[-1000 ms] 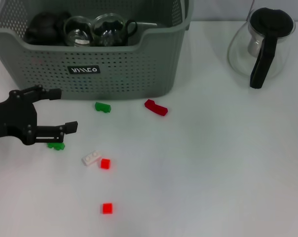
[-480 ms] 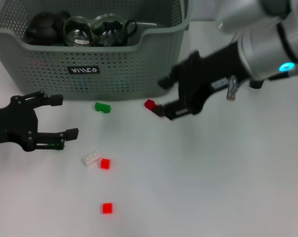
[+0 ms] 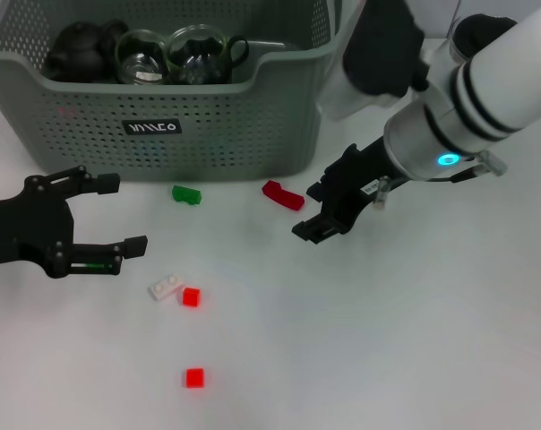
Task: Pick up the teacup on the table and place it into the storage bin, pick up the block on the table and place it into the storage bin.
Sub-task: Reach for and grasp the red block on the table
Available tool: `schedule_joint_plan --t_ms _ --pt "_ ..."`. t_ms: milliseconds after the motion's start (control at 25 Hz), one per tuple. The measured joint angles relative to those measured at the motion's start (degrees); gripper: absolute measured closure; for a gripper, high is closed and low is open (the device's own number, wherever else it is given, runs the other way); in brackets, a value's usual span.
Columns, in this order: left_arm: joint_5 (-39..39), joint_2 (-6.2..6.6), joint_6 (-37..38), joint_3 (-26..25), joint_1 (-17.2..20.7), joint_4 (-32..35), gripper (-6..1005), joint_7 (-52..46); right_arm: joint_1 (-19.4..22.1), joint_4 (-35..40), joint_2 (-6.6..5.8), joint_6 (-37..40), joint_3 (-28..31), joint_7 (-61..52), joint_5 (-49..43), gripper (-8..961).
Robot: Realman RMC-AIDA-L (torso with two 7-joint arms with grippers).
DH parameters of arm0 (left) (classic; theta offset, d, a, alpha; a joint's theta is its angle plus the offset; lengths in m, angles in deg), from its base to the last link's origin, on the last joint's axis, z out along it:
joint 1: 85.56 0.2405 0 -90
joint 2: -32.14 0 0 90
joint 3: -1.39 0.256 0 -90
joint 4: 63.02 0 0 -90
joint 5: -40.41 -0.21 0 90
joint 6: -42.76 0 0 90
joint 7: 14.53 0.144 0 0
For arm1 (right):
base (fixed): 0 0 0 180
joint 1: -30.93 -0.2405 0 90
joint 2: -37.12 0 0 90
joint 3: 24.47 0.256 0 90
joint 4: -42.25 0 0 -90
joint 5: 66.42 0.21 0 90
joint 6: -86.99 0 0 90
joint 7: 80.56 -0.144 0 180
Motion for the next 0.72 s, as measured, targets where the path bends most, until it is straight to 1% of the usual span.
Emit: schedule_joint_plan --t_ms 160,400,720 --pt "0.0 -0.17 0.0 0.0 0.0 0.0 49 0.1 -0.9 -5.4 0.08 -7.4 -2.7 1.2 0.1 328" --pt "0.0 -0.30 0.0 0.0 0.0 -0.5 48 0.1 -2.8 -11.6 0.42 -14.4 -5.7 1.2 0.9 327" --pt "0.0 -0.28 0.0 0.0 -0.2 -0.7 49 0.1 -3.4 -15.0 0.45 -20.8 -8.0 1.2 4.7 329"
